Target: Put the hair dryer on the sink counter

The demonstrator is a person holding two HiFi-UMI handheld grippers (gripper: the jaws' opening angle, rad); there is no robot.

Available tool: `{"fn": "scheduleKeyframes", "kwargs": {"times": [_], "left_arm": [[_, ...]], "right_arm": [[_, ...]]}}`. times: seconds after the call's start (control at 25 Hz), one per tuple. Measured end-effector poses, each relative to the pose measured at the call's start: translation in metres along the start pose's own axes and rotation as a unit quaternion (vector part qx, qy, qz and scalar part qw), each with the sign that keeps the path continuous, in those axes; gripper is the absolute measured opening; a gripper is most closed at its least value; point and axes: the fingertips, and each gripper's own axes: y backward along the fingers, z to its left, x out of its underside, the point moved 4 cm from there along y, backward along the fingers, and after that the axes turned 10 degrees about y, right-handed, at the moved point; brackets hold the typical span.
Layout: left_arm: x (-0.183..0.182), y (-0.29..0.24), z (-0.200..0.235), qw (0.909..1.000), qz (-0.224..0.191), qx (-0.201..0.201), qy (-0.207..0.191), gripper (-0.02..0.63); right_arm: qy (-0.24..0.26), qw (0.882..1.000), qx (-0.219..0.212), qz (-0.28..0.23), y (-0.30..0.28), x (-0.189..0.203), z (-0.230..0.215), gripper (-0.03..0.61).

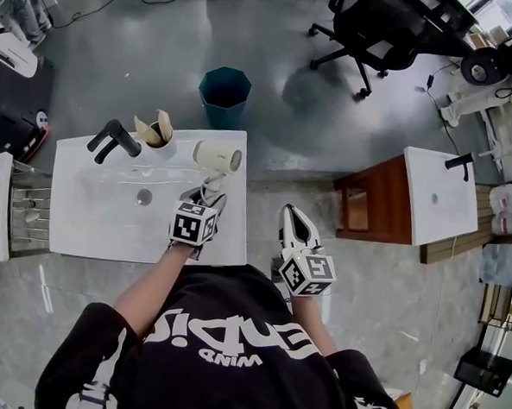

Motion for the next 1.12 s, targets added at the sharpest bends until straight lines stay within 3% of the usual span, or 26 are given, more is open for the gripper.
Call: {"fn": "scheduleKeyframes", "kwargs": {"times": [0.52, 1.12], "left_arm": [[0.001, -0.025, 0.003, 0.9983, 0.024, -0.037, 0.037, 0.204], [0.003, -0.037, 0.001, 0.9974, 0.038, -0.054, 0.030, 0.213]], "right_arm": [[-0.009, 1.000, -0.005, 0.014, -0.013, 0.007, -0.014, 0.023], [-0.011, 1.000, -0.008, 0.025, -0.027, 0.009, -0.029, 0.023]]}}
